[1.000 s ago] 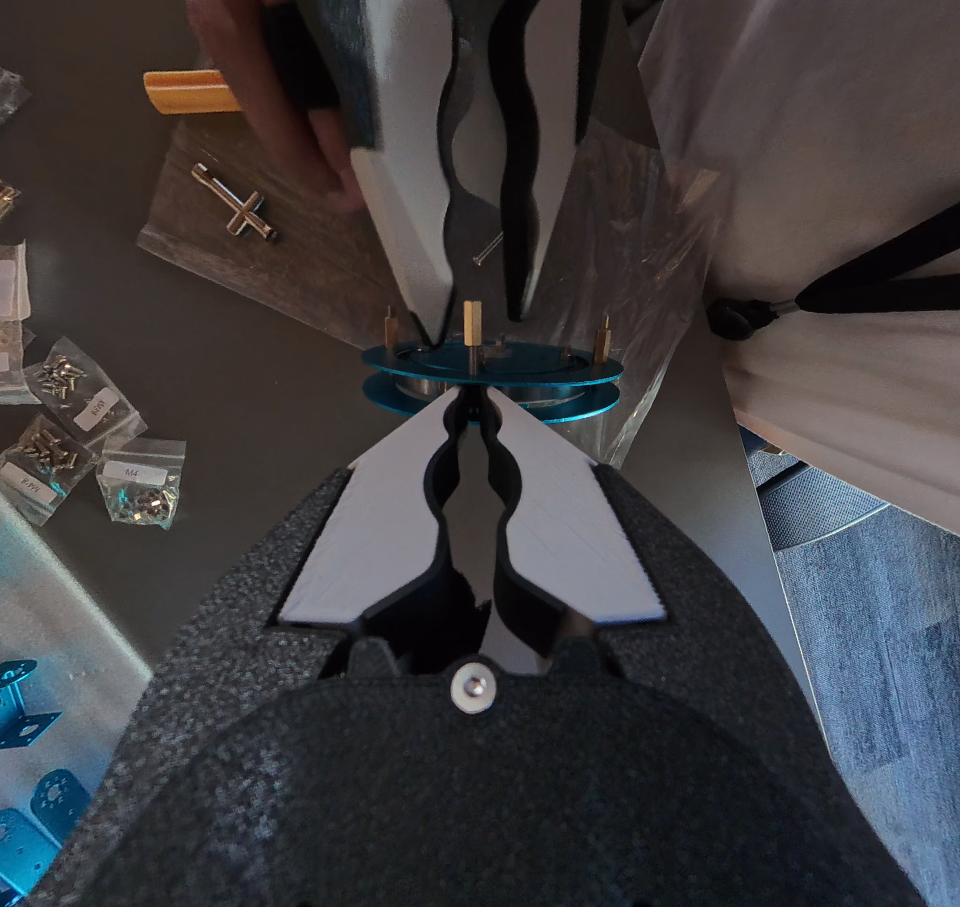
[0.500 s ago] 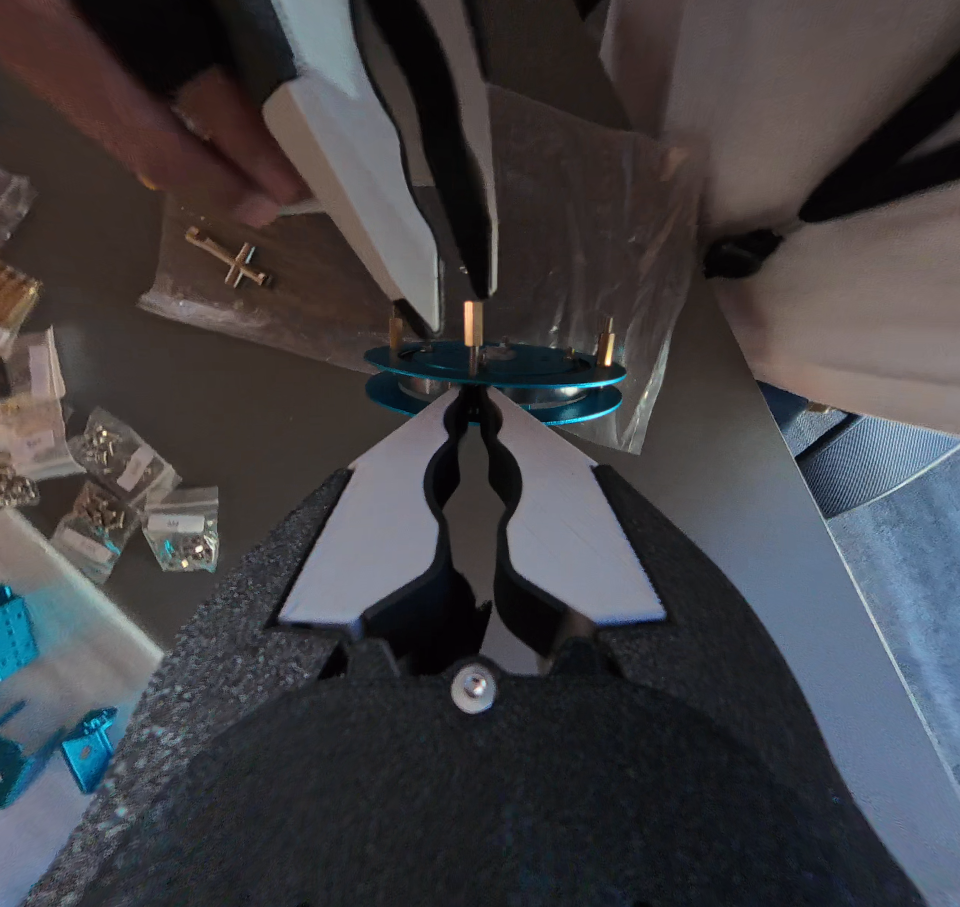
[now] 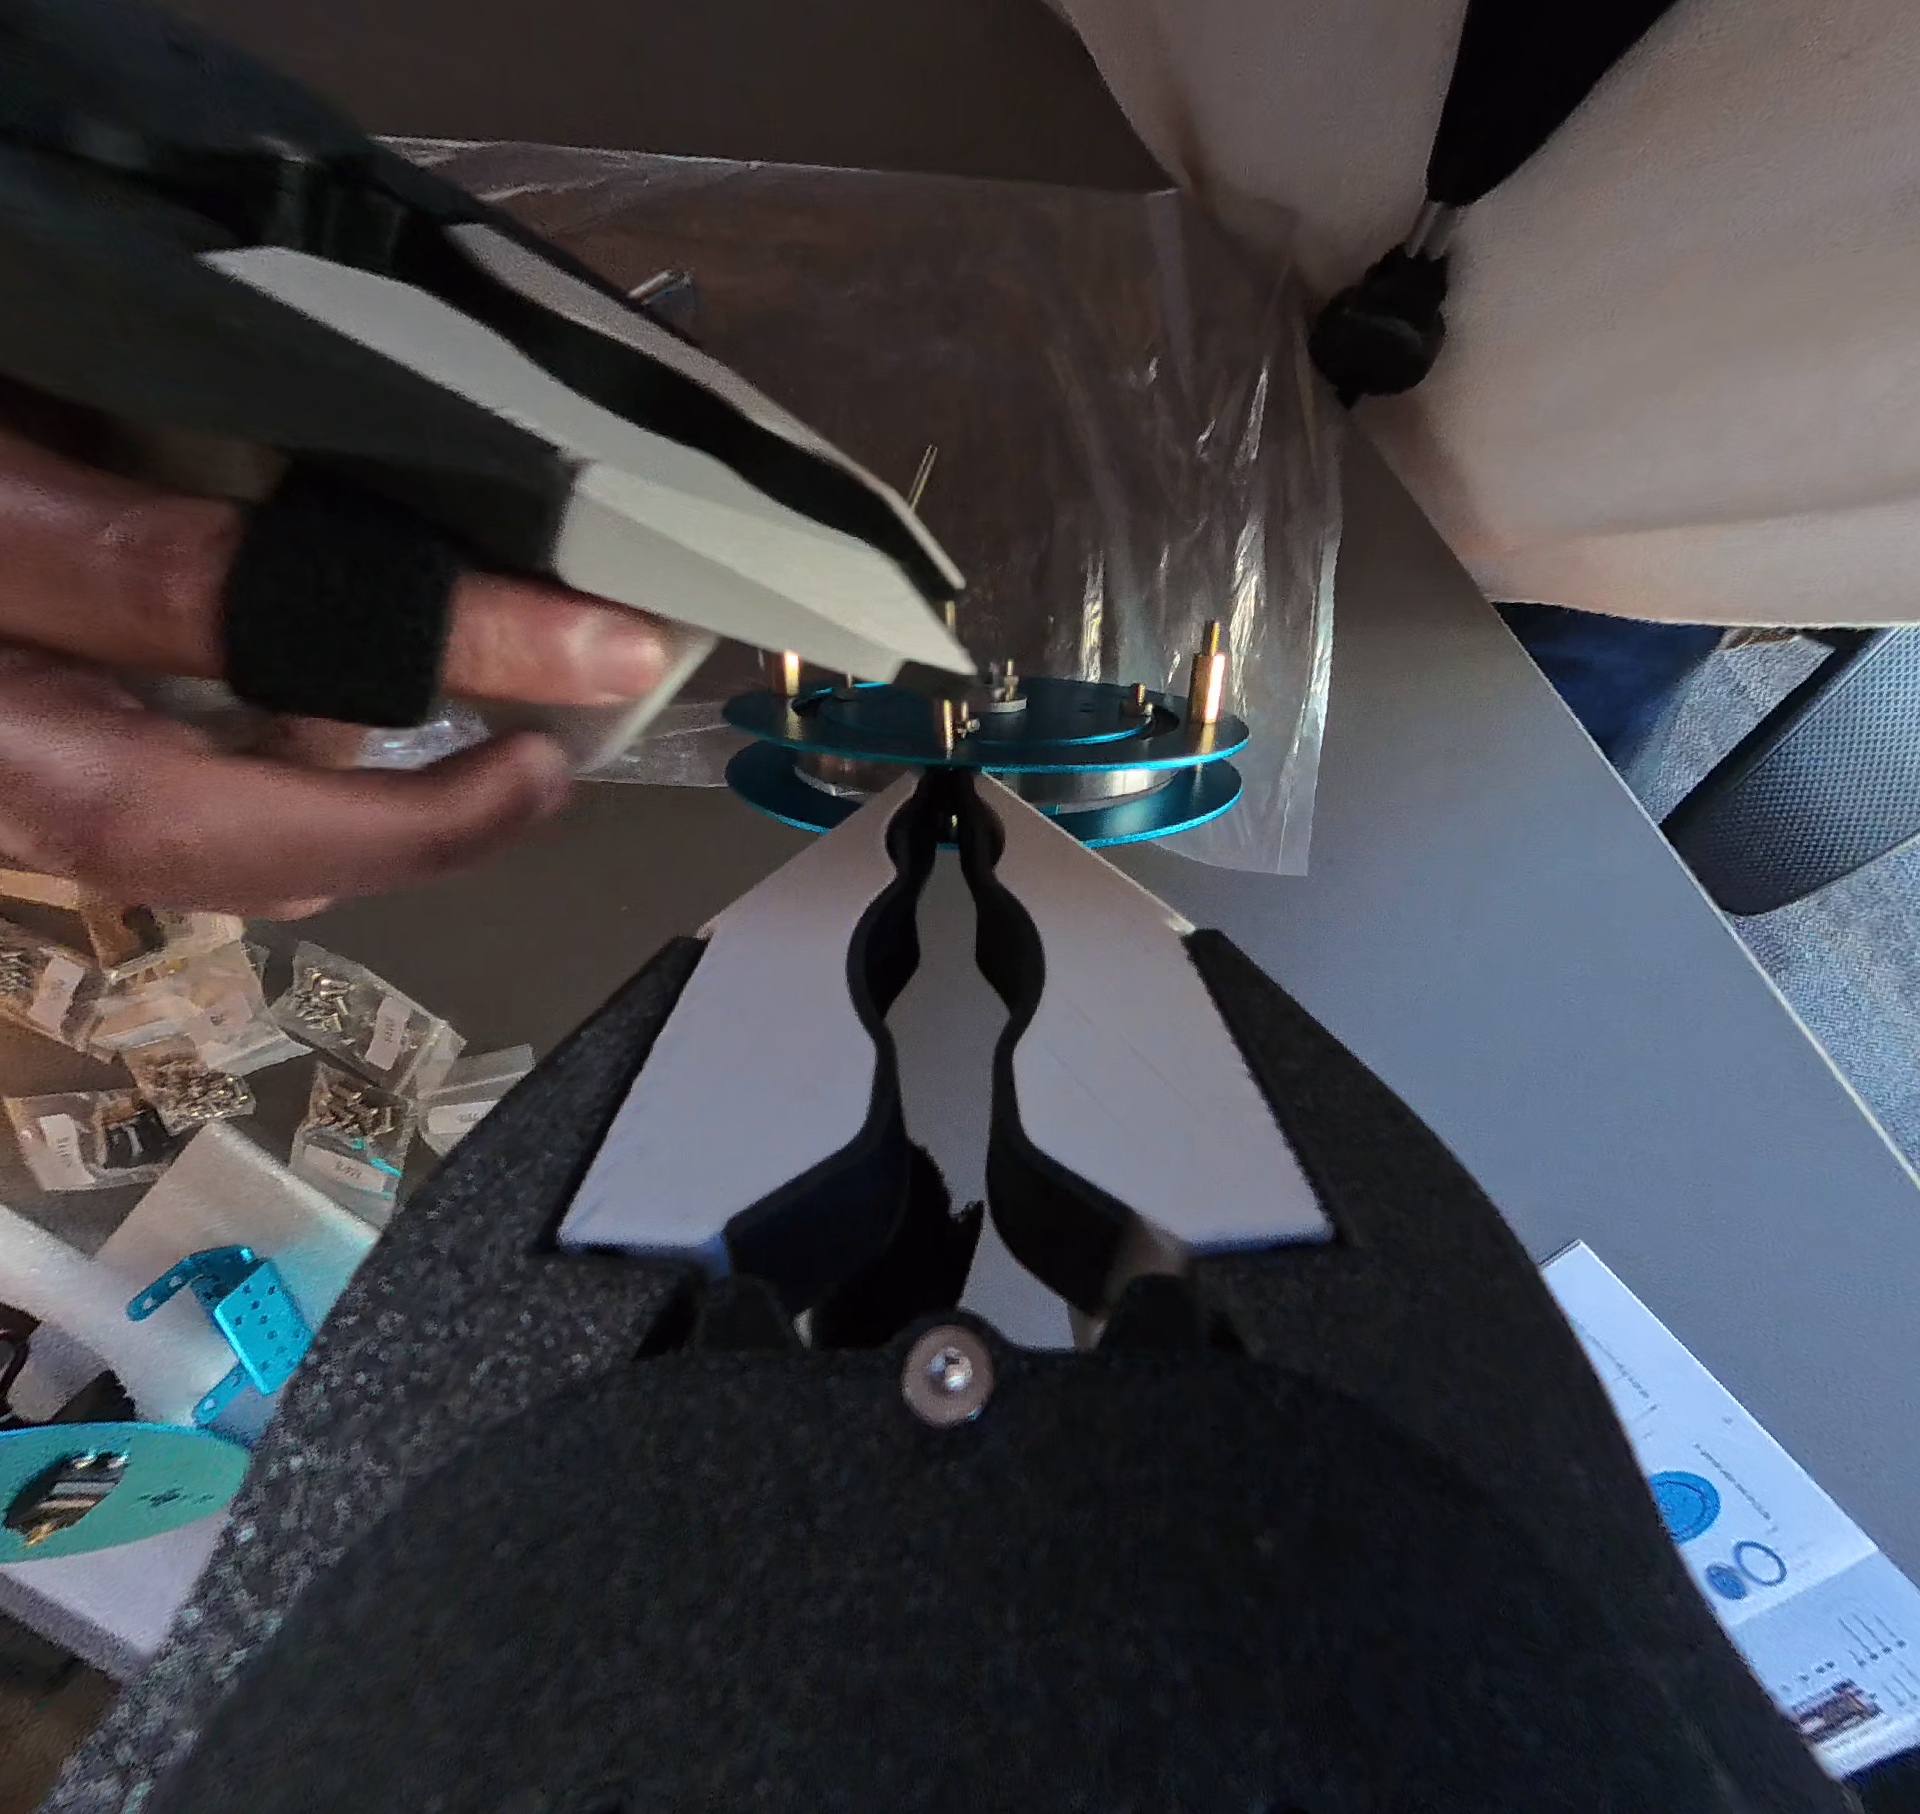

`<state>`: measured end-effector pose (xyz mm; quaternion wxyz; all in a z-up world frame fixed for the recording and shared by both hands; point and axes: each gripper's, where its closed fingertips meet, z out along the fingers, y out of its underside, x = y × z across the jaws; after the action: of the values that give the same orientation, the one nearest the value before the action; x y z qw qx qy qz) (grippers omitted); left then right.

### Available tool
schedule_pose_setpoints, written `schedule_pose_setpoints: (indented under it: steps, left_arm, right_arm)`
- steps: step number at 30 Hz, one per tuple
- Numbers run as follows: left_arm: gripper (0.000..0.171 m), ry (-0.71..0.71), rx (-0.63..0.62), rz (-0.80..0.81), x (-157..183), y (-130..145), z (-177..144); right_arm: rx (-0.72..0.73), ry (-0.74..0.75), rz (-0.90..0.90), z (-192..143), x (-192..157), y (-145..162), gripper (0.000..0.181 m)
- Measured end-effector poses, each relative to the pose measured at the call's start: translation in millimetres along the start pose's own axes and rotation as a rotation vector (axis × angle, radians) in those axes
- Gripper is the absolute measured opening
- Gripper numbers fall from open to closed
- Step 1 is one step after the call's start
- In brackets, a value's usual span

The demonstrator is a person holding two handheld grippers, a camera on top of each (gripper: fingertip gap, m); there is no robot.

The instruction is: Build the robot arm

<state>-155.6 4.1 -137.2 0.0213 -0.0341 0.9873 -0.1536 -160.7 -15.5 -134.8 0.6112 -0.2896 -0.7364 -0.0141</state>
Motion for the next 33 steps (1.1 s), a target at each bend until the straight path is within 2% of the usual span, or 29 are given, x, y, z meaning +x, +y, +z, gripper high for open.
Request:
schedule_pose_setpoints:
  steps: [1,2,5,8,11,15,16,18,22,24,27,29,30,33]
  left_arm:
    - [0.002,0.004,0.0,0.014,3,-1,0]
    - [0.002,0.009,0.006,0.024,6,-3,0]
    - [0.002,0.0,0.006,0.033,6,-4,1]
    - [0.002,-0.005,0.01,0.058,5,-6,1]
    - [0.002,0.0,-0.002,0.087,6,-4,1]
    - [0.002,-0.021,-0.002,0.085,0,1,0]
    - [0.002,-0.011,0.015,0.091,1,0,0]
    - [0.002,-0.01,0.03,0.089,1,-2,0]
    - [0.002,-0.006,0.026,0.1,-1,-2,0]
    - [0.002,0.001,0.014,0.102,1,-1,0]
    - [0.002,-0.015,-0.004,0.096,-1,5,-1]
    - [0.002,-0.001,0.015,0.101,2,3,-1]
    - [0.002,0.0,0.024,0.1,2,1,0]
    - [0.002,0.0,0.02,0.111,1,-1,0]
  right_arm:
    - [-0.026,-0.009,-0.011,-6,-2,5,0.023]
    - [-0.057,-0.018,-0.026,-12,-5,13,0.021]
    - [-0.034,0.041,-0.009,-17,2,11,0.023]
    - [0.047,0.02,-0.034,3,2,-12,0.027]
    - [0.078,0.004,-0.045,16,-2,-12,0.033]
    - [0.023,0.011,-0.03,-3,-2,1,0.034]
    - [0.006,-0.003,-0.03,-8,-5,4,0.023]
    - [-0.003,0.03,-0.033,-12,1,7,0.026]
    - [0.071,0.03,-0.042,9,10,-16,0.034]
    - [0.056,-0.013,-0.072,18,0,-14,0.032]
    - [0.024,0.027,-0.04,5,-2,0,0.04]
    - [-0.019,0.003,-0.015,-8,-7,10,0.025]
    - [-0.026,0.032,-0.015,-11,-5,11,0.028]
    - [0.027,0.065,-0.009,-2,8,-4,0.031]
